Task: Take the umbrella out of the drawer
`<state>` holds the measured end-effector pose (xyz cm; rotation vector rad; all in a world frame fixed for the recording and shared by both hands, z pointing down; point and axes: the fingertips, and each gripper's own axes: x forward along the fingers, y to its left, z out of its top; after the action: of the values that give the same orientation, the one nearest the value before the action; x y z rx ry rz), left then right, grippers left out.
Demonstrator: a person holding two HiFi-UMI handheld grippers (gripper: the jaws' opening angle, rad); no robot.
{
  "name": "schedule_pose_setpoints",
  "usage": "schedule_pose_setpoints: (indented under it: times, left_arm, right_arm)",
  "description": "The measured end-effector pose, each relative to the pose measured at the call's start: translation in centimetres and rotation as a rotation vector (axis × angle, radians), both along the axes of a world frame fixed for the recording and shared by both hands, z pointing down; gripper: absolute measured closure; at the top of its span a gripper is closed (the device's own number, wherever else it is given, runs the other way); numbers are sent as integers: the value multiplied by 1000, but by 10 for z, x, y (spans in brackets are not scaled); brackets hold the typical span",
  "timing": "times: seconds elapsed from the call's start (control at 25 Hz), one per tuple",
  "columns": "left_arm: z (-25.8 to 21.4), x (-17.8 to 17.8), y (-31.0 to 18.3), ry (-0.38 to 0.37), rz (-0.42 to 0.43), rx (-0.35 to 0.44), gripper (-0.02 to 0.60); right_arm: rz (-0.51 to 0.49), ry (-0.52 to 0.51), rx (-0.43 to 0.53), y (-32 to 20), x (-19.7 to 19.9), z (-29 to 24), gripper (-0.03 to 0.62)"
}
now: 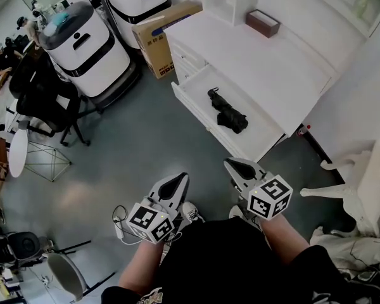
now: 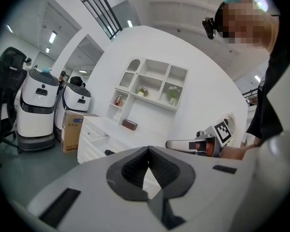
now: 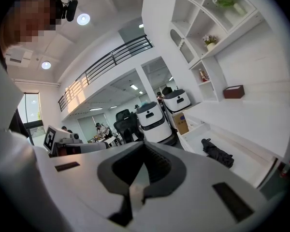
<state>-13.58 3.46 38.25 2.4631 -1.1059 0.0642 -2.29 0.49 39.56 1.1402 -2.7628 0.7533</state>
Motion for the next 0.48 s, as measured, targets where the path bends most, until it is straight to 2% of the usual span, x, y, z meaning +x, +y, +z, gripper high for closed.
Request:
schedule_pose_setpoints:
  times: [0.48]
  left_arm:
    - [6,-56,-21,8,82,1,577]
  right_arm:
    - [79,2,1,-14,-57,4,592]
